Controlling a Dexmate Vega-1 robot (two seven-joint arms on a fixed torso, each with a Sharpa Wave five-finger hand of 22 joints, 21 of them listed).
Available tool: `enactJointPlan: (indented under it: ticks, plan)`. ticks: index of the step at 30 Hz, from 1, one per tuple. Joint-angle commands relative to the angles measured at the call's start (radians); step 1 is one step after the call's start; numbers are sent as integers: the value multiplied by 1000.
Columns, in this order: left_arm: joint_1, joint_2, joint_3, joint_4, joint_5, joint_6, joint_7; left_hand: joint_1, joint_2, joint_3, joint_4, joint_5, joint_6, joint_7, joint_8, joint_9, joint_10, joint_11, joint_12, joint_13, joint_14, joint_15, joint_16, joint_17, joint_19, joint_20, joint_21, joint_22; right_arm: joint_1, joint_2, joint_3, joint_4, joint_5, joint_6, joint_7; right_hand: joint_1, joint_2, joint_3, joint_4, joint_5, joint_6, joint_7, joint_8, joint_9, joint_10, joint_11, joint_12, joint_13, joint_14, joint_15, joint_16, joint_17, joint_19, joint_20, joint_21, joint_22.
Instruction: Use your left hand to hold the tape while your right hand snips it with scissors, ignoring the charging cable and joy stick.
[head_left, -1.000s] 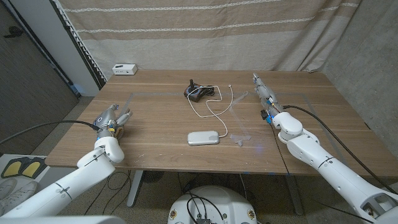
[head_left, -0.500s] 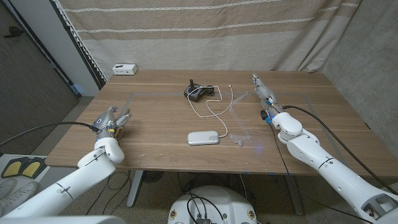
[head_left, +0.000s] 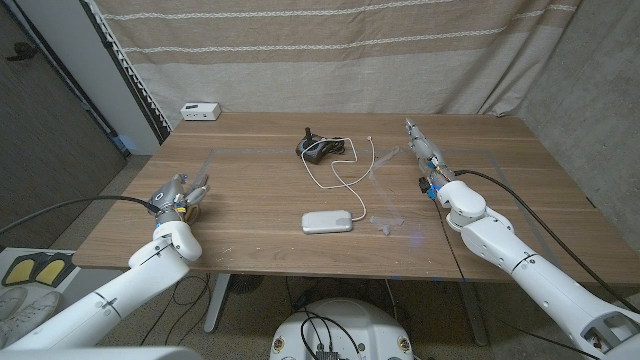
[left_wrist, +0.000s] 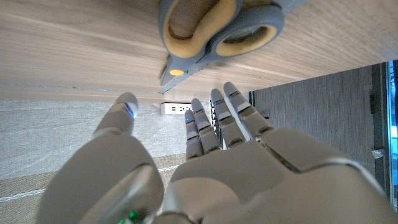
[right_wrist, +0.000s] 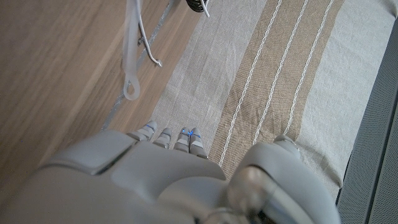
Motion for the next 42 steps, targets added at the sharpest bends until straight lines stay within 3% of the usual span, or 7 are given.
enactJointPlan:
  ticks: [1, 14, 17, 28, 42]
  plan:
    - [-11, 7, 14, -6, -10, 30, -12, 17, 1, 11, -2, -5, -3, 12, 4, 6, -1, 9, 7, 3, 7, -101, 3, 2, 9, -44, 4, 4, -3, -5, 2, -2, 2, -2, 2, 3, 6, 0, -5, 6, -10, -3, 0, 4, -7, -2, 1, 4, -74, -33, 1, 1, -8, 2, 9, 3]
    - [-19, 22, 17, -20, -26, 68, -30, 23, -9, 13, 2, -10, -1, 13, 5, 8, 31, 14, 21, 9, 36, -103, 11, 4, 5, -33, 2, 5, -9, -8, 6, -9, 5, 1, 2, 7, 7, 2, -7, 7, -10, -2, 0, 4, -7, -2, 1, 4, -74, -33, 1, 1, -8, 2, 9, 3]
    - [-18, 27, 19, -24, -26, 75, -31, 23, -12, 14, 5, -12, -14, 18, -2, 9, 59, 2, 35, 14, 45, -107, 13, 6, 6, -34, 2, 6, -9, -10, 6, -12, 5, -1, 2, 8, 8, 2, -7, 7, -10, -2, 1, 4, -7, -1, 1, 4, -74, -33, 1, 1, -8, 2, 9, 3]
    - [-36, 32, 36, -27, -16, 115, -25, 25, -18, 14, 6, -15, -4, 8, 1, 10, 54, 1, 37, 18, 43, -110, 9, 8, 3, -35, 0, 6, -11, -12, 8, -18, 6, -5, 1, 9, 8, 2, -8, 7, -10, -2, 1, 4, -6, -2, 2, 4, -74, -33, 1, 1, -8, 2, 9, 3]
    - [-43, 26, 43, -25, -16, 147, -15, 42, -12, 26, 6, -18, 66, -9, 31, 19, 24, -17, 27, 26, 22, -108, -3, 11, -7, -40, -5, 7, -13, -11, 9, -19, 10, -5, 1, 10, 9, 2, -8, 8, -8, -2, 2, 4, -6, -2, 2, 4, -74, -33, 1, 1, -8, 2, 9, 3]
